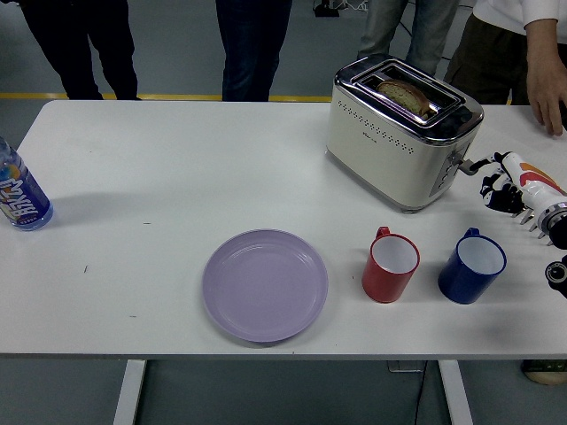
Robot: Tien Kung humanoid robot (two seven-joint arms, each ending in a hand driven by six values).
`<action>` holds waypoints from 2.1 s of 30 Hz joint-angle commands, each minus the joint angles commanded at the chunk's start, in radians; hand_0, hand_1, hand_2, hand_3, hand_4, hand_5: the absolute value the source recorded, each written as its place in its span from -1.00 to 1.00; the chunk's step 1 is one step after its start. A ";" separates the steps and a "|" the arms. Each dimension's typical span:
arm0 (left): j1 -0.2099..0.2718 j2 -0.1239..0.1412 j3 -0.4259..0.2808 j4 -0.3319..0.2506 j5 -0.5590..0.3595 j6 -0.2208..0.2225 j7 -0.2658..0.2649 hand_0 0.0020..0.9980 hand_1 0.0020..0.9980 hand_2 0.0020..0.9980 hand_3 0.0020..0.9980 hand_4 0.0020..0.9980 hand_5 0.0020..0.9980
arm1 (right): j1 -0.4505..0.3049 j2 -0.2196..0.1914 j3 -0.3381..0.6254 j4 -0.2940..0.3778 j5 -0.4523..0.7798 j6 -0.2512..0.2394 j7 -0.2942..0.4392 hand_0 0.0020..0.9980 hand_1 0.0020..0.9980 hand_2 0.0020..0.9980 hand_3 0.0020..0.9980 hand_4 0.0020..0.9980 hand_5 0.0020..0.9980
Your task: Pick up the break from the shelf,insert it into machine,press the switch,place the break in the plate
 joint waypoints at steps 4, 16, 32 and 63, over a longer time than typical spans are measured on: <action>-0.003 0.000 0.003 0.000 -0.004 0.000 -0.001 -0.21 0.03 0.34 0.58 0.31 1.00 | 0.000 0.002 0.003 -0.007 0.000 -0.001 0.001 -0.34 -0.62 -0.20 0.33 -0.32 -1.00; -0.009 0.000 0.005 0.000 -0.006 -0.001 -0.001 -0.21 0.03 0.34 0.58 0.31 1.00 | 0.006 0.011 0.001 -0.026 0.001 -0.001 0.001 -0.34 -0.62 -0.20 0.32 -0.32 -1.00; -0.013 -0.001 0.012 0.000 -0.016 0.000 -0.002 -0.21 0.03 0.34 0.58 0.31 1.00 | 0.007 0.008 0.000 -0.041 0.003 0.003 -0.002 -0.34 -0.62 -0.20 0.32 -0.31 -1.00; 0.010 0.001 0.001 0.000 0.007 0.001 0.002 -0.21 0.03 0.35 0.58 0.31 1.00 | -0.049 -0.040 0.105 0.013 -0.029 -0.013 -0.026 -0.33 -0.62 -0.20 0.32 -0.34 -1.00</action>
